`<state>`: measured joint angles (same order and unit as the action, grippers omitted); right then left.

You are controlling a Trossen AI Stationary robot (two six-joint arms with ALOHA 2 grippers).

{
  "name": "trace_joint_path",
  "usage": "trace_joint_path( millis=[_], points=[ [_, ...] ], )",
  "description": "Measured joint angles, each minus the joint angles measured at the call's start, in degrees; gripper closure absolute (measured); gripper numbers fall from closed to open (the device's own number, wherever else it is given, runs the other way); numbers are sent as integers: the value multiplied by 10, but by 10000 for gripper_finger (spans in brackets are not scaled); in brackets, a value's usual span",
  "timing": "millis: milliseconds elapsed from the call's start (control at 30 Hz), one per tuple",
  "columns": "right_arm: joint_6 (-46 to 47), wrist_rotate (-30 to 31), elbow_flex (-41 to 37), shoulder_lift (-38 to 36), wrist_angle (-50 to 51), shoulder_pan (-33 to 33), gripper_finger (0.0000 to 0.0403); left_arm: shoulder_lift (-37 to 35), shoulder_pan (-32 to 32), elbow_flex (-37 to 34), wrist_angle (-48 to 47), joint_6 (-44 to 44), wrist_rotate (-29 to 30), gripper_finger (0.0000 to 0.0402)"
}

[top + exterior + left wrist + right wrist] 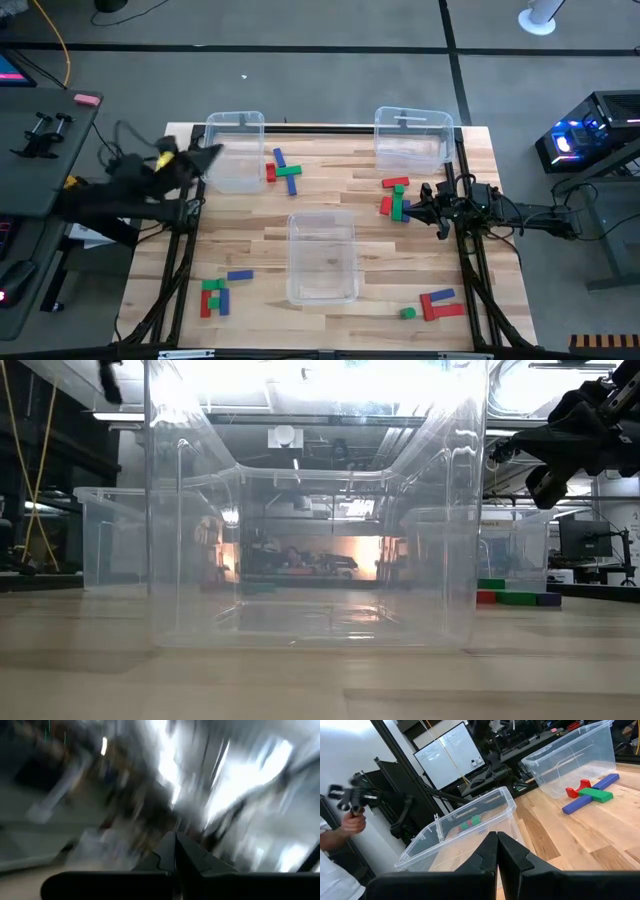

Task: Sort blocks
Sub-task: Put the blue block into the top left transparent bin

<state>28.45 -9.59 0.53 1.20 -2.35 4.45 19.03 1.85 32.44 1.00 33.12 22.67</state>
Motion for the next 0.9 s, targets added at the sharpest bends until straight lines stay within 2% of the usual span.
trace_joint_path(
  millis=[100, 200, 333, 467, 500, 533, 600, 633, 667, 700, 900],
  points=[
    [0, 0, 0, 1, 0, 0, 402, 98, -1, 133, -192, -44, -83, 401],
    [0, 0, 0, 1, 0, 0, 402, 178, -1, 218, -266, -28, -136, 401],
    [0, 0, 0, 1, 0, 0, 402, 249, -1, 278, -243, 41, -171, 401],
    [0, 0, 0, 3, 0, 0, 402, 301, 1, 286, -151, 59, -173, 401],
    [0, 0, 0, 3, 0, 0, 402, 314, 1, 286, -134, 77, -191, 401],
    [0, 0, 0, 3, 0, 0, 402, 326, 1, 286, -135, 100, -235, 401],
    [0, 0, 0, 3, 0, 0, 402, 347, -4, 286, -169, 145, -364, 401],
    [0, 0, 0, 3, 0, 0, 402, 359, -20, 287, -202, 177, -419, 401],
    [0, 0, 0, 3, 0, 0, 402, 371, -49, 287, -245, 207, -447, 401],
    [0, 0, 0, 3, 0, 0, 402, 385, -89, 286, -293, 230, -451, 401],
    [0, 0, 0, 3, 0, 0, 402, 469, -318, 286, -511, 269, -372, 401]
  ],
)
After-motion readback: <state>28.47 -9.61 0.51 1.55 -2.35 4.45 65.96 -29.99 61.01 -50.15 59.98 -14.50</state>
